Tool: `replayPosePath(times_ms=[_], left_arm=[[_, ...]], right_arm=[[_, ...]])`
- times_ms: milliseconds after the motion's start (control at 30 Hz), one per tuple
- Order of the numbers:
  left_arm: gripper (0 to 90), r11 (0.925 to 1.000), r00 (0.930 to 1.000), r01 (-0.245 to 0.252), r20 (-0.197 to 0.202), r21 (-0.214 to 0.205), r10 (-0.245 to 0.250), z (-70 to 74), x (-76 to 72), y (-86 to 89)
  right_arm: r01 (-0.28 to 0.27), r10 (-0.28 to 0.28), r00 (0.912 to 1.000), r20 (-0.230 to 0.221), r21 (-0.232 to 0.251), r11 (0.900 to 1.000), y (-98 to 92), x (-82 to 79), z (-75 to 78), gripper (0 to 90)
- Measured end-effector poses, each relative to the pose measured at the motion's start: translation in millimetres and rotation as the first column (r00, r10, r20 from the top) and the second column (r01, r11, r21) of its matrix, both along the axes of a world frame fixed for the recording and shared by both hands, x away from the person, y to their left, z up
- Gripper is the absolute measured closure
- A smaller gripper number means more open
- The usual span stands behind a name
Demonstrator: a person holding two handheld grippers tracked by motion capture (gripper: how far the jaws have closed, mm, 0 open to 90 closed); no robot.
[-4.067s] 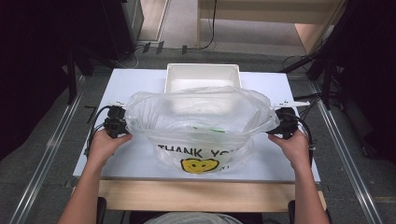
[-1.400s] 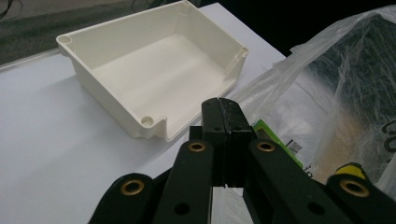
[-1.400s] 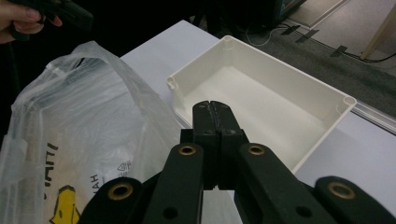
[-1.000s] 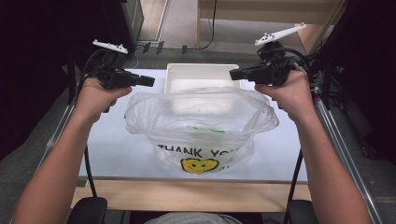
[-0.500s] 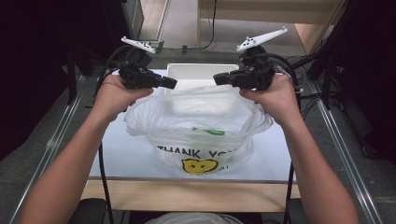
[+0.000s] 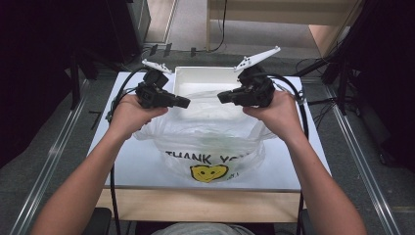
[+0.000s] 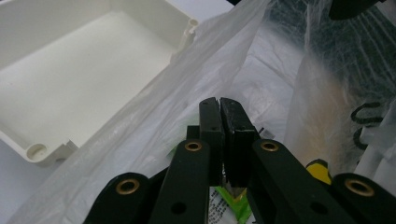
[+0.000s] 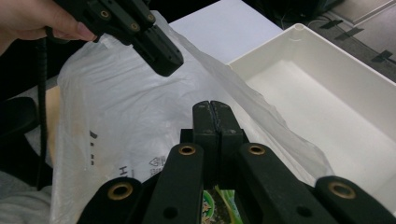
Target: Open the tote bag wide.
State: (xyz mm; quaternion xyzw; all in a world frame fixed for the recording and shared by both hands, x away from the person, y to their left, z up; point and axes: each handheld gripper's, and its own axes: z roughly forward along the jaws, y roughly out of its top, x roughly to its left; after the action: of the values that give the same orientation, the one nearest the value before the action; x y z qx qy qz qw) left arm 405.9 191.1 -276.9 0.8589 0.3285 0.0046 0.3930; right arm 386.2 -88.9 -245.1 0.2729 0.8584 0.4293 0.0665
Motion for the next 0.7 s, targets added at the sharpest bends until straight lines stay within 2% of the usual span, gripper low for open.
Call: replayPosePath(times_ms=[67, 100, 200, 300, 400, 433, 633, 700], left_arm=[[89.0, 0.9998, 1.0000, -0.005, -0.006, 0.021, 0.005, -7.5, 2.4, -1.2], [88.9, 0.9997, 0.9998, -0.010, -0.015, 0.021, 0.010, -10.3, 3.2, -1.9], [88.9, 0.9991, 0.9995, -0.010, -0.028, 0.041, 0.011, -20.1, 5.9, -3.1], [88.9, 0.9983, 0.9991, -0.018, -0.038, 0.056, 0.020, -31.1, 7.9, -4.1], [88.8, 0.9978, 0.9983, -0.024, -0.052, 0.063, 0.027, -40.5, 8.4, -6.0], [88.8, 0.9968, 0.9985, -0.019, -0.049, 0.077, 0.023, -42.6, 8.3, -6.7], [88.8, 0.9976, 0.9984, -0.029, -0.046, 0.063, 0.032, -54.6, 6.4, -7.4], [88.8, 0.9973, 0.9985, -0.033, -0.042, 0.065, 0.036, -58.8, 5.5, -7.0]], right_arm=[[0.005, -0.004, 0.9999, -0.014, 0.029, 0.9996, -3.8, 3.1, -11.5, 90.0], [0.019, -0.018, 0.9989, -0.044, 0.026, 0.9995, -5.5, 4.8, -18.8, 90.0], [0.038, -0.038, 0.9976, -0.058, 0.000, 0.9993, -8.4, 5.7, -34.0, 90.0], [0.044, -0.044, 0.9965, -0.070, 0.000, 0.9990, -12.1, 4.9, -46.7, 90.0], [0.053, -0.054, 0.9950, -0.084, -0.006, 0.9985, -15.7, 4.8, -56.3, 90.0], [0.057, -0.058, 0.9946, -0.086, -0.016, 0.9982, -16.5, 4.7, -58.7, 90.0], [0.074, -0.075, 0.9927, -0.095, -0.014, 0.9972, -21.7, 5.8, -70.2, 90.0], [0.083, -0.086, 0.9913, -0.099, -0.040, 0.9958, -21.6, 7.1, -73.9, 90.0]])
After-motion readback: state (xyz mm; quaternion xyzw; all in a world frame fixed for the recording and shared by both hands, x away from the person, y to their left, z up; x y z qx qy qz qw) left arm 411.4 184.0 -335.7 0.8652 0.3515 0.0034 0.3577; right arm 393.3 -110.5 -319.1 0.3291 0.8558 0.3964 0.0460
